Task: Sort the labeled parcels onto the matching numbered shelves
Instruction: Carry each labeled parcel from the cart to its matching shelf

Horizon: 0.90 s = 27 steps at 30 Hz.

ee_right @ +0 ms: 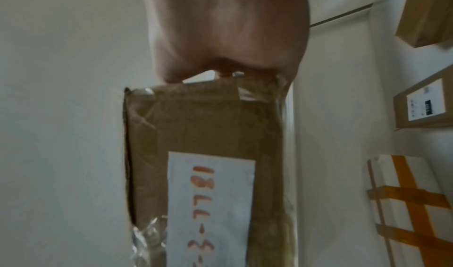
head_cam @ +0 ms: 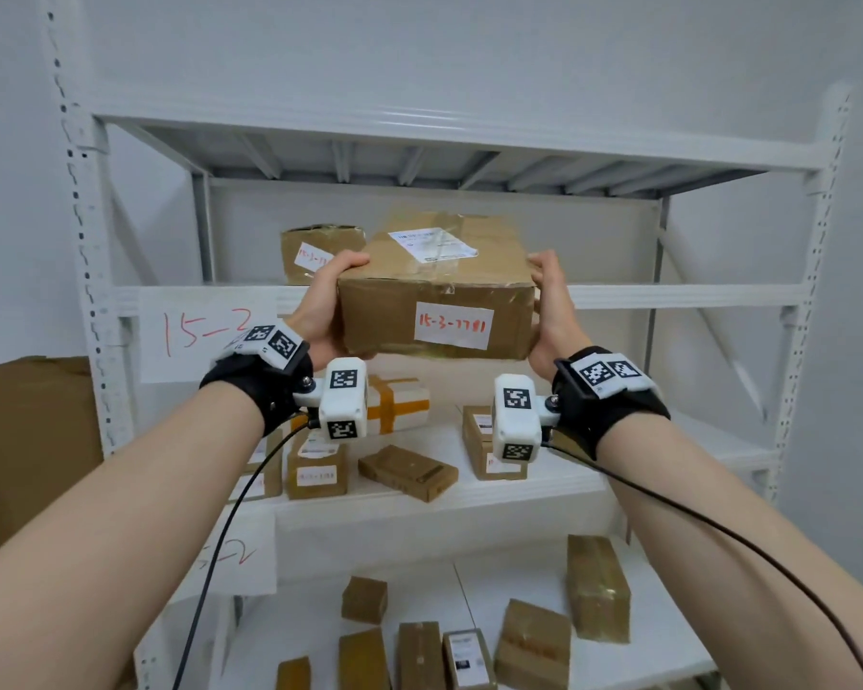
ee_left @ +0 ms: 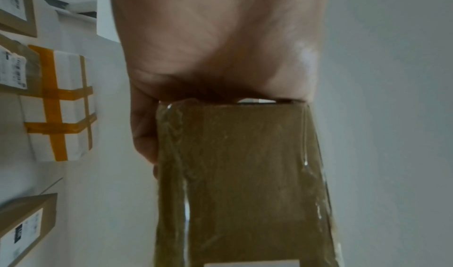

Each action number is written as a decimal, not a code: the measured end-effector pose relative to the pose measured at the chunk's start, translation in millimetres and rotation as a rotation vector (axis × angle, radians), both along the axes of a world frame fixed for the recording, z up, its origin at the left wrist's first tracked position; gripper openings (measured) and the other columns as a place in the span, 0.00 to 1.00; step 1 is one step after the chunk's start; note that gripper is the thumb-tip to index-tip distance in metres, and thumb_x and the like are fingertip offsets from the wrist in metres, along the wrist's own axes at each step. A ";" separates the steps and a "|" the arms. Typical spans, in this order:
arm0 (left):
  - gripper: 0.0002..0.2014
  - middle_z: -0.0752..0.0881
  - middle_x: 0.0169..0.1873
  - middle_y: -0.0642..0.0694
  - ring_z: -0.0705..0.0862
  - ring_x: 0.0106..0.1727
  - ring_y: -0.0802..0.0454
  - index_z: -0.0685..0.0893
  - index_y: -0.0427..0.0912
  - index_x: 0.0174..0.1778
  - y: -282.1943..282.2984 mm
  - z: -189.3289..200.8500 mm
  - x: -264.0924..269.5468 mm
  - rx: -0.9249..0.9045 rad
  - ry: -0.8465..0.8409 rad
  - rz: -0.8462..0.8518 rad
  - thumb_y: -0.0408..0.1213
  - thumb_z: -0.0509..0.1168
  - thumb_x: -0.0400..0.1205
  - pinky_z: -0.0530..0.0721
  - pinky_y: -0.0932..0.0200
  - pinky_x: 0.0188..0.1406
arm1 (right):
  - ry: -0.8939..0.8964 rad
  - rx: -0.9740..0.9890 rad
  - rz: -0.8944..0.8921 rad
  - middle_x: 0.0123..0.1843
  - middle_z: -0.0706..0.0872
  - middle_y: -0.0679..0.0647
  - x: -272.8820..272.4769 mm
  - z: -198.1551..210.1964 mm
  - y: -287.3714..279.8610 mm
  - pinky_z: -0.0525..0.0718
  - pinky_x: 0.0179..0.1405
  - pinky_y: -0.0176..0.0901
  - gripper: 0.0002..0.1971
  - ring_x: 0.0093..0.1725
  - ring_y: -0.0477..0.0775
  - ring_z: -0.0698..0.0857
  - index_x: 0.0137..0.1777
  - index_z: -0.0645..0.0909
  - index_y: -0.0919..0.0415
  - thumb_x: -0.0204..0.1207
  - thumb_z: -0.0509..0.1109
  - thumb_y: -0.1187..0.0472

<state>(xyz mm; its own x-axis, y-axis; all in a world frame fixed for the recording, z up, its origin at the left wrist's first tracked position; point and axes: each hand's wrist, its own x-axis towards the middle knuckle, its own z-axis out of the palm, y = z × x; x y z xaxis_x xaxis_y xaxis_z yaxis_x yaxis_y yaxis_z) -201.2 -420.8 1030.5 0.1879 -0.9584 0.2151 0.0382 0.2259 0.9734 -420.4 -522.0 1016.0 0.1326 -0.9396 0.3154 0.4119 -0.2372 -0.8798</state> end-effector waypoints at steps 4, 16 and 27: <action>0.18 0.86 0.32 0.48 0.84 0.38 0.48 0.83 0.50 0.45 -21.1 12.5 -13.9 -0.036 0.031 0.027 0.62 0.62 0.77 0.74 0.55 0.41 | -0.052 0.004 -0.058 0.55 0.84 0.53 -13.3 1.8 -16.2 0.81 0.33 0.40 0.19 0.40 0.50 0.86 0.59 0.84 0.51 0.81 0.63 0.40; 0.20 0.87 0.36 0.44 0.86 0.41 0.46 0.85 0.46 0.51 -81.9 49.1 -83.3 -0.059 0.007 -0.066 0.60 0.65 0.78 0.81 0.44 0.59 | -0.210 -0.035 -0.131 0.48 0.90 0.53 -62.3 6.1 -67.7 0.78 0.49 0.53 0.22 0.47 0.58 0.84 0.46 0.83 0.54 0.64 0.65 0.36; 0.19 0.86 0.29 0.45 0.86 0.28 0.49 0.85 0.45 0.46 -136.3 42.0 -136.5 -0.046 0.079 -0.132 0.59 0.65 0.78 0.85 0.60 0.27 | -0.302 0.020 -0.279 0.52 0.89 0.54 -119.2 3.3 -101.1 0.82 0.39 0.43 0.19 0.47 0.53 0.86 0.58 0.84 0.56 0.80 0.64 0.43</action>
